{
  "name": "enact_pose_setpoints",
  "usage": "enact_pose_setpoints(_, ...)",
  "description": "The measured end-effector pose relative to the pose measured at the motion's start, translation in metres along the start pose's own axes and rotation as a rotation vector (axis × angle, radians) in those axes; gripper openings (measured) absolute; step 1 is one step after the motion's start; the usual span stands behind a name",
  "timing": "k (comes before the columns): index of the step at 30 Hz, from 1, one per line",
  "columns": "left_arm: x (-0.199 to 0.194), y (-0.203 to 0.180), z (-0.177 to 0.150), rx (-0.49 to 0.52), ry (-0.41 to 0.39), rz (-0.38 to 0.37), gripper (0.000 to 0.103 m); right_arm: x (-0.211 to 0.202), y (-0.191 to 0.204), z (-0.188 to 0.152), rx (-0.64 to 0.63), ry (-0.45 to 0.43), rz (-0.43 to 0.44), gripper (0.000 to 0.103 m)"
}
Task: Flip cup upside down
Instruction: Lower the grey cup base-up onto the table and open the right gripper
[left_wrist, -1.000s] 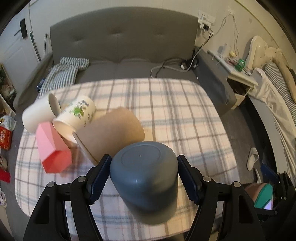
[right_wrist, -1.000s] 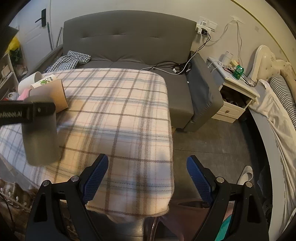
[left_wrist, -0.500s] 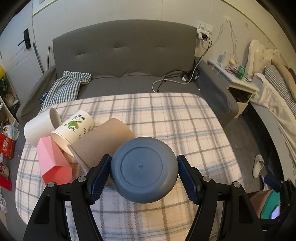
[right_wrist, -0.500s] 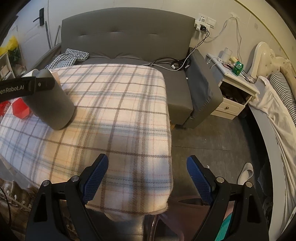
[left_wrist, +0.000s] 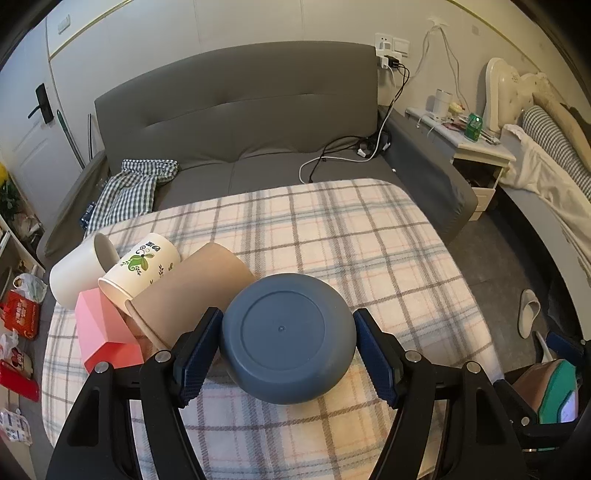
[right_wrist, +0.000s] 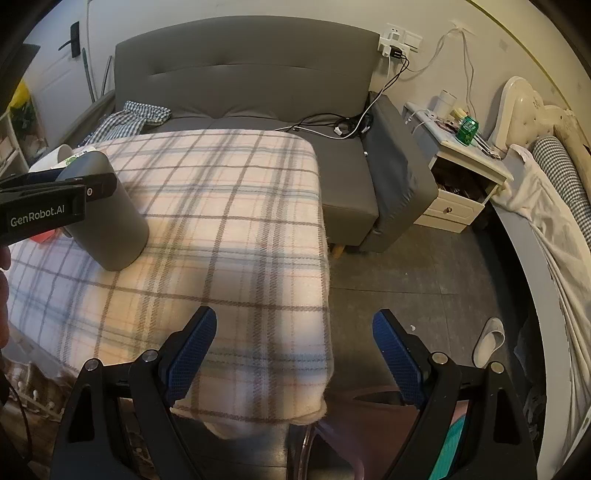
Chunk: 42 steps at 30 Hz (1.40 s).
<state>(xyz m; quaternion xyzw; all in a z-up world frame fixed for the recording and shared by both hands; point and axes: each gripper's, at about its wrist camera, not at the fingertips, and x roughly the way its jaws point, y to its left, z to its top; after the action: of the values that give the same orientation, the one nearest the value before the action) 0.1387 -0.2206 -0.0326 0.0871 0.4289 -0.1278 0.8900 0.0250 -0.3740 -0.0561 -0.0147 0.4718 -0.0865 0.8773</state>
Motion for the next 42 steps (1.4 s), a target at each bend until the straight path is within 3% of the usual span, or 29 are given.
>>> enact_pose_setpoints(8,-0.016,0.007,0.007,-0.061,-0.01,-0.058,0.075,-0.018,0.0,0.005,-0.002,-0.033,0.014,0.087)
enact_pose_setpoints(23,-0.08,0.026,0.008,-0.1,-0.109,-0.032,0.075,-0.075,-0.007,0.0,0.061,-0.142,0.07,0.087)
enact_pose_setpoints(32,-0.126,0.051,-0.024,-0.118,-0.181,-0.023,0.075,-0.108,0.008,-0.012,0.091,-0.211,0.139,0.087)
enact_pose_setpoints(42,-0.155,0.08,-0.089,-0.147,-0.275,-0.013,0.076,-0.129,0.054,-0.028,0.062,-0.301,0.201,0.087)
